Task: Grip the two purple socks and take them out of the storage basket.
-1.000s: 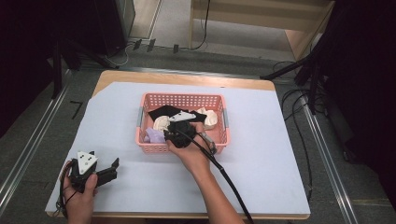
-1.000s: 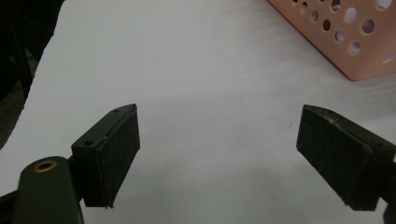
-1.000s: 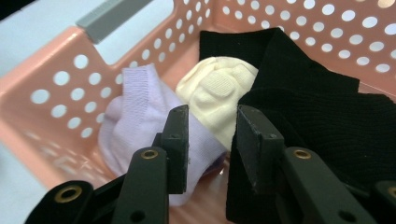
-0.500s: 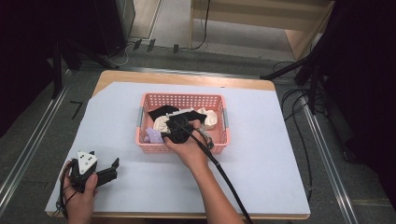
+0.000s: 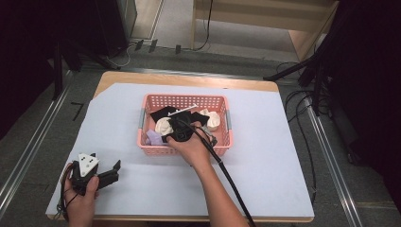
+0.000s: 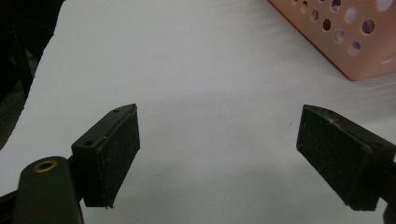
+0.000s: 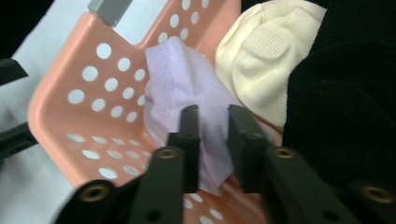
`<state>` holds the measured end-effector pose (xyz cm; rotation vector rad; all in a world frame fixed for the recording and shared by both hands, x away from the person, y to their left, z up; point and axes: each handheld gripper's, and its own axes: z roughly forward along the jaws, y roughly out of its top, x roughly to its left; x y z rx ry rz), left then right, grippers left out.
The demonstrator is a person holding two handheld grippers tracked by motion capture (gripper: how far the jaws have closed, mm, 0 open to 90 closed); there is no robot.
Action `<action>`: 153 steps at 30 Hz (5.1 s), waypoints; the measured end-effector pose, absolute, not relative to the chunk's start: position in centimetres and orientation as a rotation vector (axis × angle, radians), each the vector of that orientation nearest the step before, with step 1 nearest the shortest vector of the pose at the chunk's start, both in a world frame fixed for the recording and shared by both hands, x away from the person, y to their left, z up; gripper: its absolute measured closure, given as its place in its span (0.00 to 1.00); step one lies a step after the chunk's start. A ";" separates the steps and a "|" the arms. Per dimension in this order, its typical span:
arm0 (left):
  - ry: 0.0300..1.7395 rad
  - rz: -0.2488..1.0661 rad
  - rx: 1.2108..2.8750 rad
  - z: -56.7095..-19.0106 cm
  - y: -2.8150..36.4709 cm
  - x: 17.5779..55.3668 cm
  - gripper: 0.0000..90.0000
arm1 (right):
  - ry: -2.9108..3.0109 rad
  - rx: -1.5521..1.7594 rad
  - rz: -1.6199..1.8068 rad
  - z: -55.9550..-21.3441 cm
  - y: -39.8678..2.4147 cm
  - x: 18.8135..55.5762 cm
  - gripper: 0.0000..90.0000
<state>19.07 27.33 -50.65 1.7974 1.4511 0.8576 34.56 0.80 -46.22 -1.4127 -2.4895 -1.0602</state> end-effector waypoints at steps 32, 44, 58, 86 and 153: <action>1.450 0.855 1.798 -50.7 27.3 19.2 0.16 | -2.552 -1.484 -0.955 -46.5 4.3 36.0 0.76; 1.449 0.855 1.802 -50.7 27.3 19.1 0.16 | -2.513 -1.463 -1.121 -45.5 3.1 35.5 1.00; 1.446 0.861 1.809 -50.7 27.3 19.1 0.16 | -2.651 -1.404 -0.704 -47.5 5.4 36.6 1.00; 1.445 0.862 1.810 -50.7 27.3 19.1 0.16 | -2.870 -1.364 -0.566 -47.5 6.5 36.2 0.96; 1.448 0.862 1.809 -50.7 27.3 19.1 0.16 | -2.397 -2.290 -2.137 -43.6 -21.9 30.9 0.97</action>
